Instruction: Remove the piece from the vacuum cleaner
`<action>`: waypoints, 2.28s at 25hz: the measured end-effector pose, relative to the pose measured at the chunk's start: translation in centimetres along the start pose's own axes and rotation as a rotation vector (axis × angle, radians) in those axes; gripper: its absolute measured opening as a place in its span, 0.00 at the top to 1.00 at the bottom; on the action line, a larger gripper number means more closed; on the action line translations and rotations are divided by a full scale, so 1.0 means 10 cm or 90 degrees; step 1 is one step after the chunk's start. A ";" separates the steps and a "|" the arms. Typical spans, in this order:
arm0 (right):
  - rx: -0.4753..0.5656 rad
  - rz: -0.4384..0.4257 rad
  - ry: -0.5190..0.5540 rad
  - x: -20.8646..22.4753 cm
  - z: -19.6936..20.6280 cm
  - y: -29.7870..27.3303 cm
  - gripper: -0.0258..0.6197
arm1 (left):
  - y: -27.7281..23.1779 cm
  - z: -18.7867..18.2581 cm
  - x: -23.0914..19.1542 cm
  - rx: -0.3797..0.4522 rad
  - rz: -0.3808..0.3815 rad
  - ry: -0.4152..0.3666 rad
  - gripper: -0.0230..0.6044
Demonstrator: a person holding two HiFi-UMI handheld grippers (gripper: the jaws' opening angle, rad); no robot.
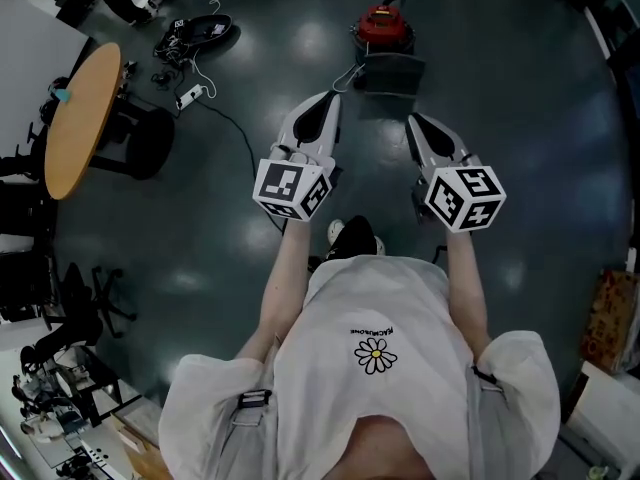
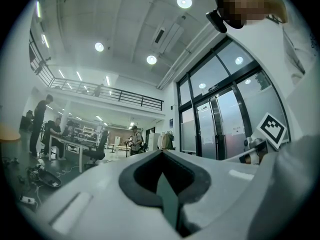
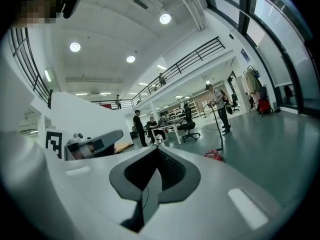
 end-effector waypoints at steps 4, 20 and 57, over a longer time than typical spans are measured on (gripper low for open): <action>0.001 0.003 -0.004 0.04 -0.05 -0.03 0.92 | -0.10 -0.02 -0.05 0.001 0.000 0.007 0.96; -0.022 0.039 -0.038 0.97 -0.26 -0.89 0.92 | -1.37 0.42 -0.59 -0.054 0.048 0.037 0.96; -0.484 0.032 0.259 4.11 0.21 -4.65 0.64 | -5.52 3.30 -2.82 -0.523 0.187 0.070 0.96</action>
Point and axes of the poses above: the fingertips, and each gripper's own axes: y backward along the fingers, x to its right, z out of its underside, the point moved 8 cm from there along y, backward along the fingers, and after that the axes turned 1 degree about -z, right-handed, at the moved point
